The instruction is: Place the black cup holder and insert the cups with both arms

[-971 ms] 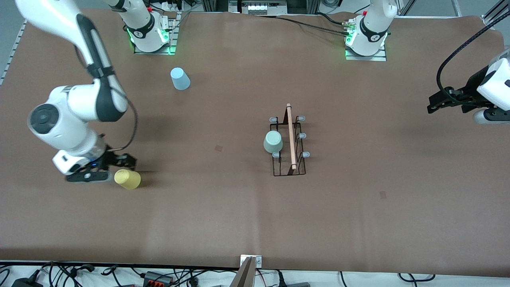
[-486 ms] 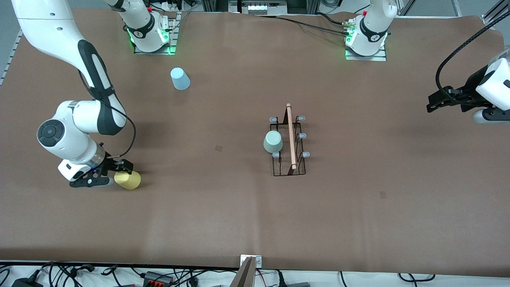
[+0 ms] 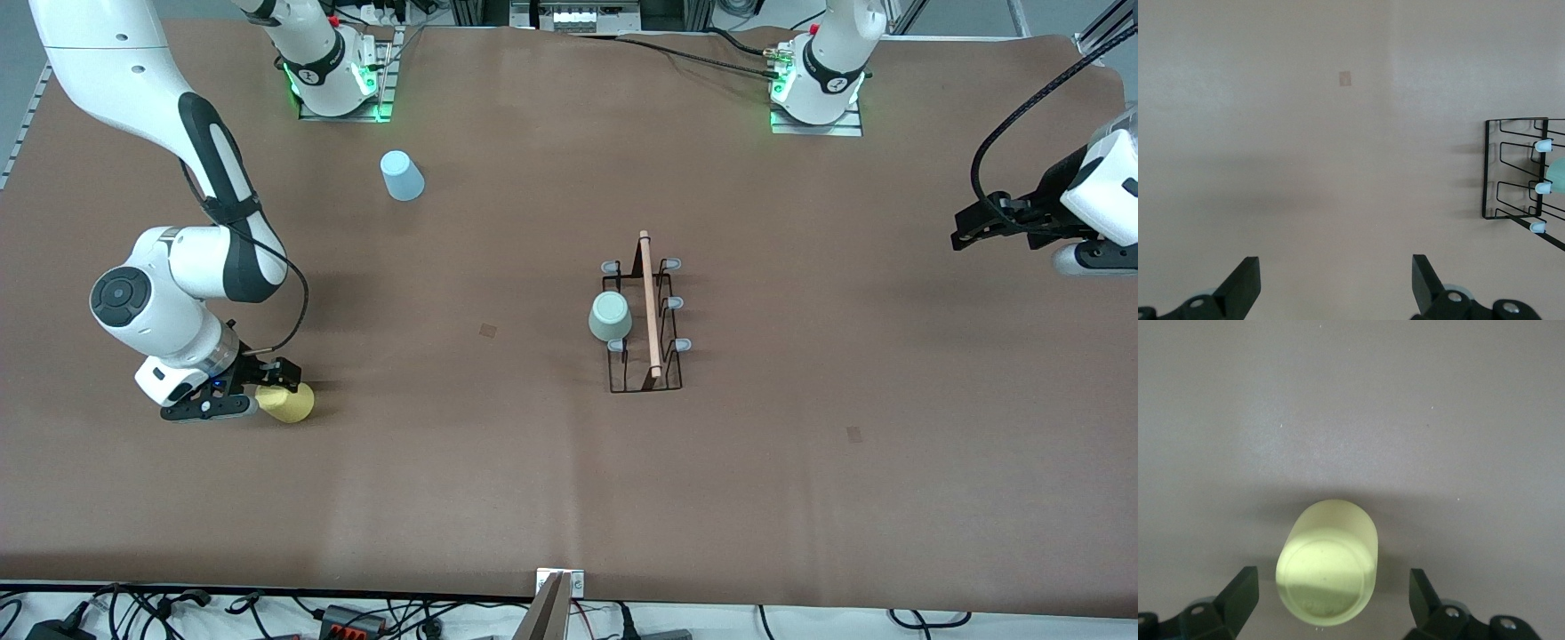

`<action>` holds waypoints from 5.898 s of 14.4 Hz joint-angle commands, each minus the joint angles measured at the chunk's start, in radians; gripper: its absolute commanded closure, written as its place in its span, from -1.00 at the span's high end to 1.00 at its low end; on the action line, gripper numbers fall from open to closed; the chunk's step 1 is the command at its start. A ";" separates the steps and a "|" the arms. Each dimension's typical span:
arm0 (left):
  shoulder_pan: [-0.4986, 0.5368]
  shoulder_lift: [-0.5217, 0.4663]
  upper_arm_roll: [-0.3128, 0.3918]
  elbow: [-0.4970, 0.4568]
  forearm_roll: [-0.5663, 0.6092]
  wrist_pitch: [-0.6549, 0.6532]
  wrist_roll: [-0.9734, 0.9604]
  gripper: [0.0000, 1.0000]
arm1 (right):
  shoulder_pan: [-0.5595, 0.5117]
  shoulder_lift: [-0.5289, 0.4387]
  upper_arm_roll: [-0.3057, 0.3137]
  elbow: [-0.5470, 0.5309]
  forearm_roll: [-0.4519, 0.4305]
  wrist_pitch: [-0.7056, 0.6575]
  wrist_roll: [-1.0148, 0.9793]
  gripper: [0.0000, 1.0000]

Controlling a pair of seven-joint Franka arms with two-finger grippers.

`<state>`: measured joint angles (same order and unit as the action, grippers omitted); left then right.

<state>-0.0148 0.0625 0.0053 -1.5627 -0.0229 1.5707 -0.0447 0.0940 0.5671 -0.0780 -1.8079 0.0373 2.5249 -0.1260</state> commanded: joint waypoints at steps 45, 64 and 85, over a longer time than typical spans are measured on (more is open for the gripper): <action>0.009 -0.020 -0.005 -0.016 -0.005 -0.006 0.025 1.00 | 0.670 -0.035 0.270 0.321 -0.263 -0.356 1.481 -0.65; 0.009 -0.020 -0.005 -0.016 -0.005 -0.006 0.025 1.00 | 0.621 -0.061 0.242 0.377 -0.240 -0.373 1.354 1.00; 0.009 -0.020 -0.005 -0.016 -0.005 -0.006 0.025 1.00 | -0.289 -0.498 0.219 0.403 -0.098 -1.154 0.263 1.00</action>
<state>-0.0132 0.0625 0.0028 -1.5633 -0.0229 1.5705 -0.0444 -0.2101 0.0781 0.1385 -1.3942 -0.0353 1.4026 0.1312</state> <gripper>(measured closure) 0.000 0.000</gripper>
